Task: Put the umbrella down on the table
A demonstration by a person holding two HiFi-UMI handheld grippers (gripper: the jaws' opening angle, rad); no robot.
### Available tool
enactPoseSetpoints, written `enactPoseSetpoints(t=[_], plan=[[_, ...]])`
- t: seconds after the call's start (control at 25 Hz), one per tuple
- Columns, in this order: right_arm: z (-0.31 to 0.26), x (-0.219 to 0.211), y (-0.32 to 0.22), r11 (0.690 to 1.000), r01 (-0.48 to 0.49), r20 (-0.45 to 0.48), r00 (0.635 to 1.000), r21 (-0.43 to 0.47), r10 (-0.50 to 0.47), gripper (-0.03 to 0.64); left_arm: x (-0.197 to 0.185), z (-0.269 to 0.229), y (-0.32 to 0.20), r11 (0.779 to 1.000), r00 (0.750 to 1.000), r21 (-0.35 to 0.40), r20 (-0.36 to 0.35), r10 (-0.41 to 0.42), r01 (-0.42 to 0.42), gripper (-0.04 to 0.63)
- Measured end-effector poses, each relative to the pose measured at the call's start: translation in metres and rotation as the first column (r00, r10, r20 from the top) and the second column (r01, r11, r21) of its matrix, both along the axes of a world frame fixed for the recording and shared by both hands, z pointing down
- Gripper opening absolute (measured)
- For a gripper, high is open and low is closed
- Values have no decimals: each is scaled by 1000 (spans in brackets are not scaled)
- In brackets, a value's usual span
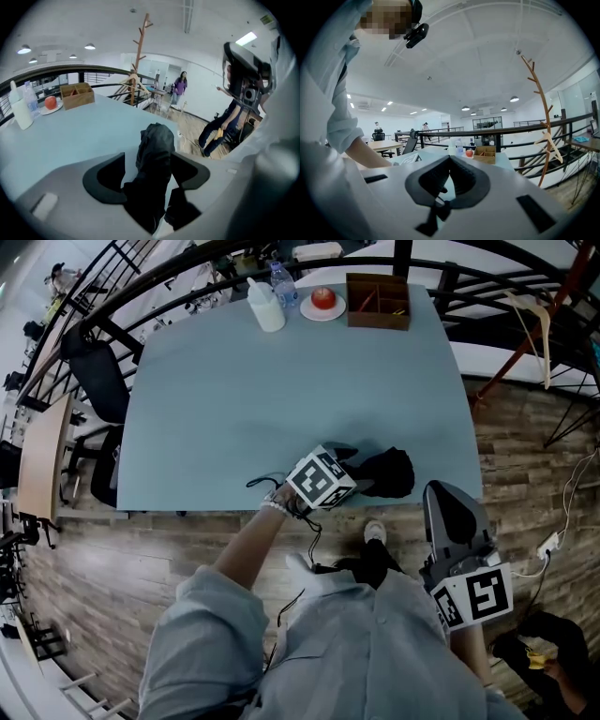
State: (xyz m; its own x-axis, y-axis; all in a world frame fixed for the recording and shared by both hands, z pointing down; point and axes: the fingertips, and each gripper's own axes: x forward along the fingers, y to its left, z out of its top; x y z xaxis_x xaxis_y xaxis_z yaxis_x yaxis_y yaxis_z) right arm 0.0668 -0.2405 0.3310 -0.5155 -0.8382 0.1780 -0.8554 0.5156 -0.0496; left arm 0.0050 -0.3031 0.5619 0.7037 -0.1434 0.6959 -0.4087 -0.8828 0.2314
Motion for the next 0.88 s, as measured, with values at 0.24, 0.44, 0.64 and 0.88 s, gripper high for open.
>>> enactPoseSetpoints(t=[0.24,0.44,0.64,0.88], plan=[[-2,-2,7,1000,-4,-1,1000,3,4,0,-12,-28,-24,973,967,45,-135,-217,224,136],[-2,0,13,1000,-18,-4,1000,8,18,0,-22,-42,-31,942,939,112,-180,-293,316,5],[-3,-1,19,1000,-25,-3,1000,12,25,0,-24,-60,-28,930,911,94,-254,-323,356,5],[-8,-8,29,999,-27,-5,1000,21,27,0,-33,-91,-25,906,874,109,-331,-355,409,5]])
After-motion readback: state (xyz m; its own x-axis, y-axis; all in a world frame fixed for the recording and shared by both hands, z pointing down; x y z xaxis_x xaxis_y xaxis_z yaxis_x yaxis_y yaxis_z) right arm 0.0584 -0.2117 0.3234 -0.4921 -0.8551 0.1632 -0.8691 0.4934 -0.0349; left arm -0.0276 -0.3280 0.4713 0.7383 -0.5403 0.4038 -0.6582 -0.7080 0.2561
